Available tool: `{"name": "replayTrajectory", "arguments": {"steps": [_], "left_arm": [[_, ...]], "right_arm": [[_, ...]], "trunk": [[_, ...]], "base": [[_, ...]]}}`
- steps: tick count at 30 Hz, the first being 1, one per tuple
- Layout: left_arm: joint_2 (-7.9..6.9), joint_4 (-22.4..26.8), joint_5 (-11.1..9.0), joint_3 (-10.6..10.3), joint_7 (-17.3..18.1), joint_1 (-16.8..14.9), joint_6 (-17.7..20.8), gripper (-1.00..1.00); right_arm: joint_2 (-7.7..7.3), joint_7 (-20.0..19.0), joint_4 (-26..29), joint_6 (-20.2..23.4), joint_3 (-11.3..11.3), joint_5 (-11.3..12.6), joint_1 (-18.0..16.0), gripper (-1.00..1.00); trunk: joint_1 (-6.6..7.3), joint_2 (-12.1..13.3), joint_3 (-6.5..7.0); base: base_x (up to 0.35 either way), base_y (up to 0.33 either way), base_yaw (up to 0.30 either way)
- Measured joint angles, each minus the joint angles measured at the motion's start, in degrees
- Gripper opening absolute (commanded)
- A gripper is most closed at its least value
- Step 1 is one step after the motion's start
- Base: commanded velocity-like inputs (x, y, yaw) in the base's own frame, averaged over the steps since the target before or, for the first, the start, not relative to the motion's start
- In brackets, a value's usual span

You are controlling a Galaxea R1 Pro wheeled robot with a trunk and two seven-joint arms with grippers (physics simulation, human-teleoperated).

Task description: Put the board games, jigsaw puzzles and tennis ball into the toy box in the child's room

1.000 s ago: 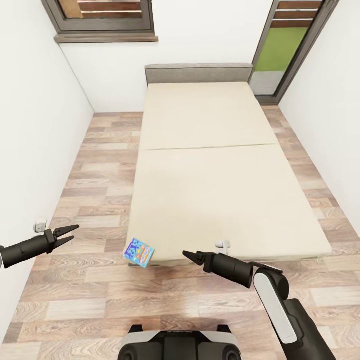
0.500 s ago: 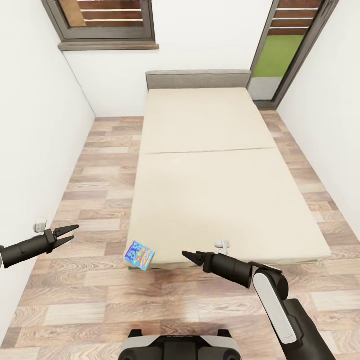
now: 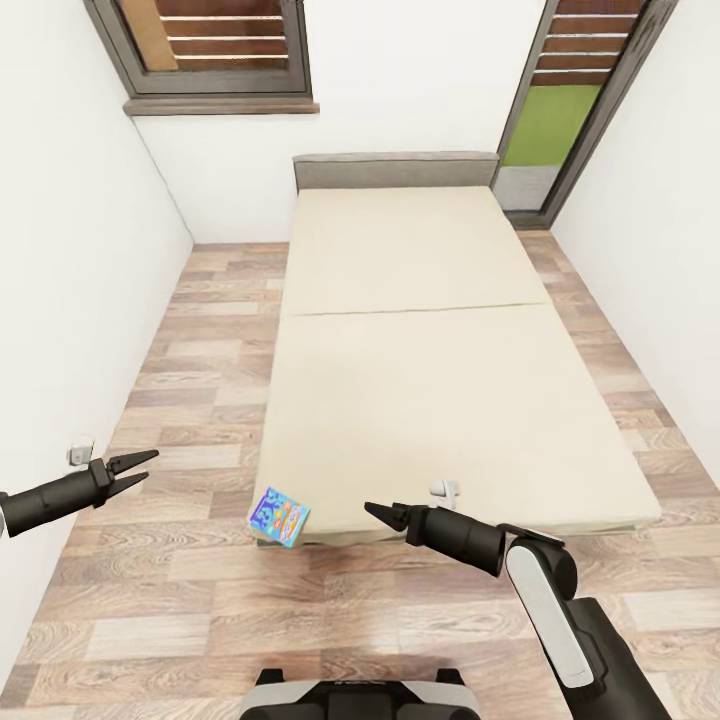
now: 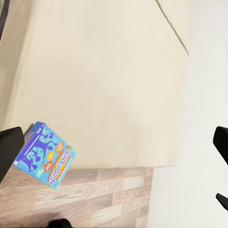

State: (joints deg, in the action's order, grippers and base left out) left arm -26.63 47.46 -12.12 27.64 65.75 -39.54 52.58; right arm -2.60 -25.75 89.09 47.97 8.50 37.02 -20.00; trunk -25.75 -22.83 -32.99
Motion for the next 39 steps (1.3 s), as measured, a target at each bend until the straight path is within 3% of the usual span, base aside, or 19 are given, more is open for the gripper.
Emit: {"name": "replayTrajectory", "arguments": {"steps": [39], "left_arm": [[0.08,0.0,-0.1,-0.1,0.1,0.0,-0.9,1.00]], "right_arm": [[-0.04,0.0,0.0,0.0,-0.1,-0.1,0.0,1.00]], "trunk": [[0.00,0.0,3.67]], "base": [[0.000,0.000,0.000]]}}
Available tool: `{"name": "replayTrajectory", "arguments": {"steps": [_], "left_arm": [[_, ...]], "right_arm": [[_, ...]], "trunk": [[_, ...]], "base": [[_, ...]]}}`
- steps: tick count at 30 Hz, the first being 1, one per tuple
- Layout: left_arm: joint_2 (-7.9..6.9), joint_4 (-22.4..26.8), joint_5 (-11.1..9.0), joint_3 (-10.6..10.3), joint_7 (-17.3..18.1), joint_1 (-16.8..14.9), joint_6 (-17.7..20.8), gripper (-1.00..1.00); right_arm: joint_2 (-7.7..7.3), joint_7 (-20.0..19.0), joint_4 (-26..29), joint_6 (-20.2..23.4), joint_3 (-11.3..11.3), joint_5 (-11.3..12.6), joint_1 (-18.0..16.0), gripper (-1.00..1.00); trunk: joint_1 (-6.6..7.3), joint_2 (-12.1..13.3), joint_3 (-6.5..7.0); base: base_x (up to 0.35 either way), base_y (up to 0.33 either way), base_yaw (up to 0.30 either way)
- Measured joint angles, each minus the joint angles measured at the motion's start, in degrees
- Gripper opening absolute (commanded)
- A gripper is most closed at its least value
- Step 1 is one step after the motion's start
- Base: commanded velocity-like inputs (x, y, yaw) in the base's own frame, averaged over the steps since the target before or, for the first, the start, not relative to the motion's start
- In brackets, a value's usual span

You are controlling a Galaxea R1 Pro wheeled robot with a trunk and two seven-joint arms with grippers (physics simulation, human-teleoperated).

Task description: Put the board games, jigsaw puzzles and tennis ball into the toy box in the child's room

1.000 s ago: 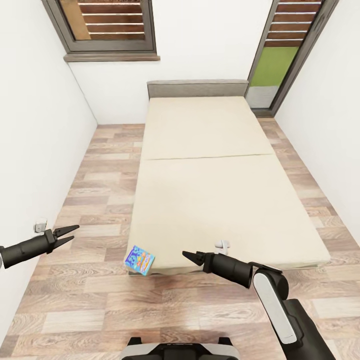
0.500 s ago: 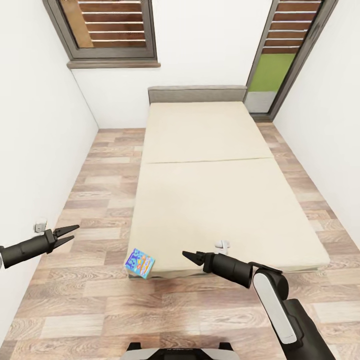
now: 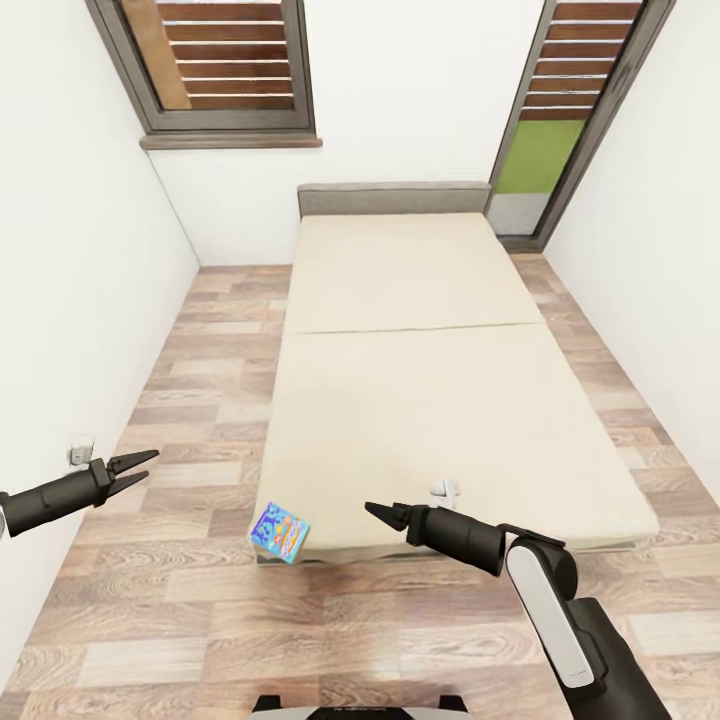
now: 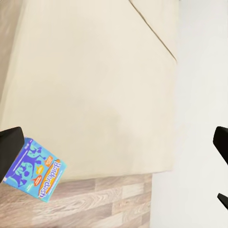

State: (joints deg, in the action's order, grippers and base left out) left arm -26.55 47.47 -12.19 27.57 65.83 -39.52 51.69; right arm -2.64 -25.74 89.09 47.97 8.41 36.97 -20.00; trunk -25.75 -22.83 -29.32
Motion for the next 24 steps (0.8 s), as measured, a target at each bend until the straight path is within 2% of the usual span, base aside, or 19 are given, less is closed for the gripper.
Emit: {"name": "replayTrajectory", "arguments": {"steps": [17,24], "left_arm": [[0.01,0.0,-0.2,0.0,0.4,0.0,-0.9,1.00],[0.01,0.0,-0.2,0.0,0.4,0.0,-0.9,1.00]], "right_arm": [[0.03,0.0,0.0,-0.2,0.0,-0.1,0.0,1.00],[0.03,0.0,0.0,-2.9,0.2,0.0,0.0,1.00]], "trunk": [[0.00,0.0,1.60],[0.00,0.0,2.26]], "base": [[0.000,0.000,0.000],[0.000,0.000,0.000]]}}
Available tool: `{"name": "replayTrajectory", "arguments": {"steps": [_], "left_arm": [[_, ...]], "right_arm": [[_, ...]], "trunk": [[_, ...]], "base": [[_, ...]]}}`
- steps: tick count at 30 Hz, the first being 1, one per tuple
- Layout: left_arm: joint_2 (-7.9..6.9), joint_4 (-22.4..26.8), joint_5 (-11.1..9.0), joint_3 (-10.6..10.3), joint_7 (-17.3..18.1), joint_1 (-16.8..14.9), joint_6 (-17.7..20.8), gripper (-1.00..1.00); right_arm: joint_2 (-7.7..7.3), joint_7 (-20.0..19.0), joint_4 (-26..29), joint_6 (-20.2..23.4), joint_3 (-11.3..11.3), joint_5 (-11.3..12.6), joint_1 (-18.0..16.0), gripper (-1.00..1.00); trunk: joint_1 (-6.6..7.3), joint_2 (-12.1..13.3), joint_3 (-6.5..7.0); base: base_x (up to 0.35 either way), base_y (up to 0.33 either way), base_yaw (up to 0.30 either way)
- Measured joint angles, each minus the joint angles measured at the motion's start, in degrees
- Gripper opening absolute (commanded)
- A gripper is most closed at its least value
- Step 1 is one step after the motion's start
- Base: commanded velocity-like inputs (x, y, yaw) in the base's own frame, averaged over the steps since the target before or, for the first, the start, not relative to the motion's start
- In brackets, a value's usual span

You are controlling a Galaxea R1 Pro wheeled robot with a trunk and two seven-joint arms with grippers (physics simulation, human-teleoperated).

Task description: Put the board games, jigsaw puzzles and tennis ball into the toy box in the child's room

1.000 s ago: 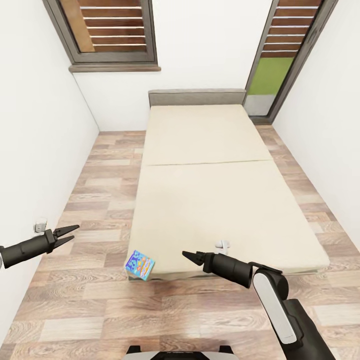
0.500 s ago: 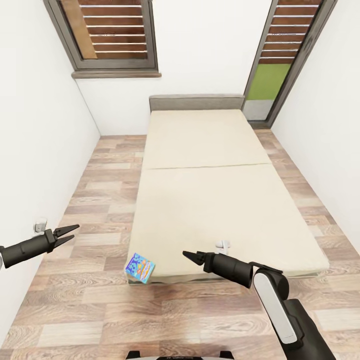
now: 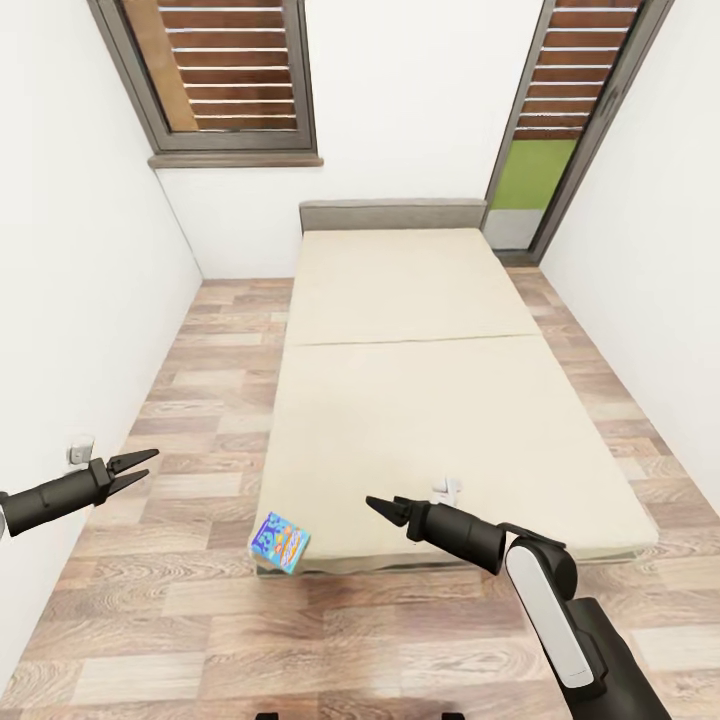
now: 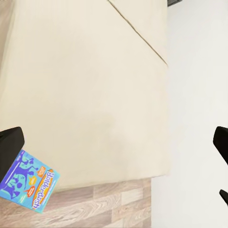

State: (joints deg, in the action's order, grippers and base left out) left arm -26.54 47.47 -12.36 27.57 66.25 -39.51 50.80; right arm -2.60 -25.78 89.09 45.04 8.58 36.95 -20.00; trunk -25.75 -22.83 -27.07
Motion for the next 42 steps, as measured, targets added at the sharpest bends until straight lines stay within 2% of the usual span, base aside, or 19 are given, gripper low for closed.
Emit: {"name": "replayTrajectory", "arguments": {"steps": [42], "left_arm": [[0.89,0.0,0.1,0.0,-0.1,0.1,0.0,1.00]], "right_arm": [[-0.01,0.0,0.0,-0.5,0.0,0.1,0.0,1.00]], "trunk": [[0.00,0.0,3.95]], "base": [[0.000,0.000,0.000]]}}
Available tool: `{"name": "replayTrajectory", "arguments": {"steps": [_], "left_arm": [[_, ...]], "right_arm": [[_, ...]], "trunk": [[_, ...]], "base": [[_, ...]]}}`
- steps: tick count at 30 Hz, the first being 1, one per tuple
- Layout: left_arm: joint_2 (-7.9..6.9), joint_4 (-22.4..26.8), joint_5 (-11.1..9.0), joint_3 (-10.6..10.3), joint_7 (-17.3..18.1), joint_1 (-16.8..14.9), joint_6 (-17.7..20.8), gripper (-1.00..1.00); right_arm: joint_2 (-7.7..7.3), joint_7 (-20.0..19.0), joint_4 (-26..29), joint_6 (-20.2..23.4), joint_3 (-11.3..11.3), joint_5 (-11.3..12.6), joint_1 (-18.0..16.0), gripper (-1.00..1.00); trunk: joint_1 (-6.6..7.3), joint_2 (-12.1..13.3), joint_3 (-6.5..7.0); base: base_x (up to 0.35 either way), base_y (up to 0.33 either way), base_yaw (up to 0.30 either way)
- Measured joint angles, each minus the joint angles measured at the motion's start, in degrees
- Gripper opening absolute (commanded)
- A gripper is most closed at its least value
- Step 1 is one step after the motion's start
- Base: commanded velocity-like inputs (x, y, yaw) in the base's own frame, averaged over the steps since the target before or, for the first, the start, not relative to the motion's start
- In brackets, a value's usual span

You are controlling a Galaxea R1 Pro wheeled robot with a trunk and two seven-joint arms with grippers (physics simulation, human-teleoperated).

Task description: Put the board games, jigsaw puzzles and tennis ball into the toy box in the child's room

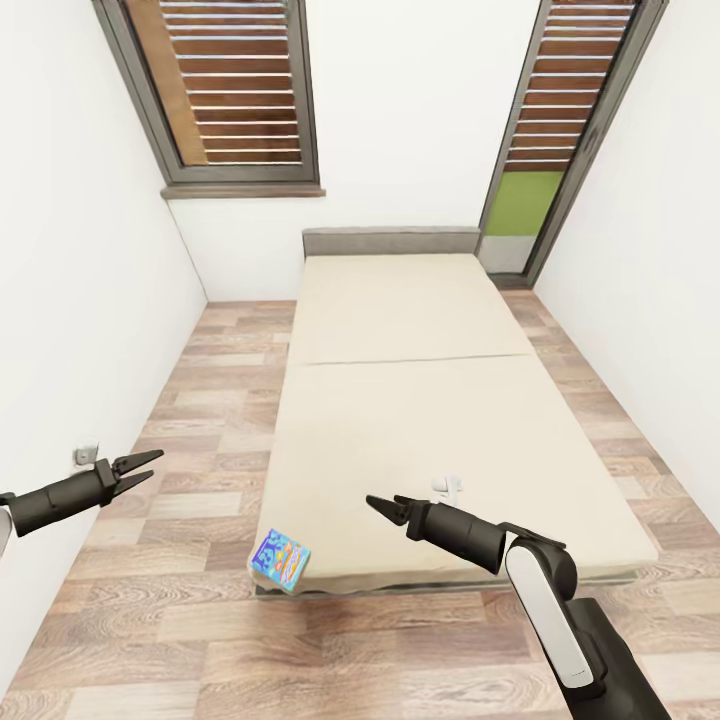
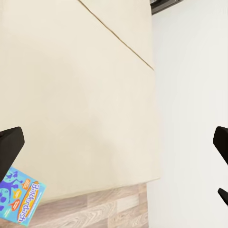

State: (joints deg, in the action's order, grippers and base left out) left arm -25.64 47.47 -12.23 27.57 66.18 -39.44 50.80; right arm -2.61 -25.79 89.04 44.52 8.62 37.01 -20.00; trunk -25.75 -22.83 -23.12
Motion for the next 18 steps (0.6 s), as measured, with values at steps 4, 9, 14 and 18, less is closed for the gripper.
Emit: {"name": "replayTrajectory", "arguments": {"steps": [4,9,14,18], "left_arm": [[0.05,0.0,0.0,0.0,0.0,0.0,0.0,1.00],[0.07,0.0,0.0,0.0,-0.1,0.0,-0.1,1.00],[0.14,0.0,0.0,0.0,-0.1,0.0,-0.2,1.00],[0.16,0.0,0.0,0.0,-0.1,0.0,-0.2,1.00]], "right_arm": [[0.00,0.0,0.0,0.0,0.0,0.0,0.0,1.00],[0.00,0.0,0.0,0.0,0.0,0.0,0.0,1.00],[0.00,0.0,0.0,0.0,0.0,0.0,0.0,1.00],[0.00,0.0,0.0,0.0,0.0,0.0,0.0,1.00]], "trunk": [[0.00,0.0,0.38],[0.00,0.0,0.85],[0.00,0.0,1.32],[0.00,0.0,1.69]], "base": [[0.000,0.000,0.000],[0.000,0.000,0.000],[0.000,0.000,0.000],[0.000,0.000,0.000]]}}
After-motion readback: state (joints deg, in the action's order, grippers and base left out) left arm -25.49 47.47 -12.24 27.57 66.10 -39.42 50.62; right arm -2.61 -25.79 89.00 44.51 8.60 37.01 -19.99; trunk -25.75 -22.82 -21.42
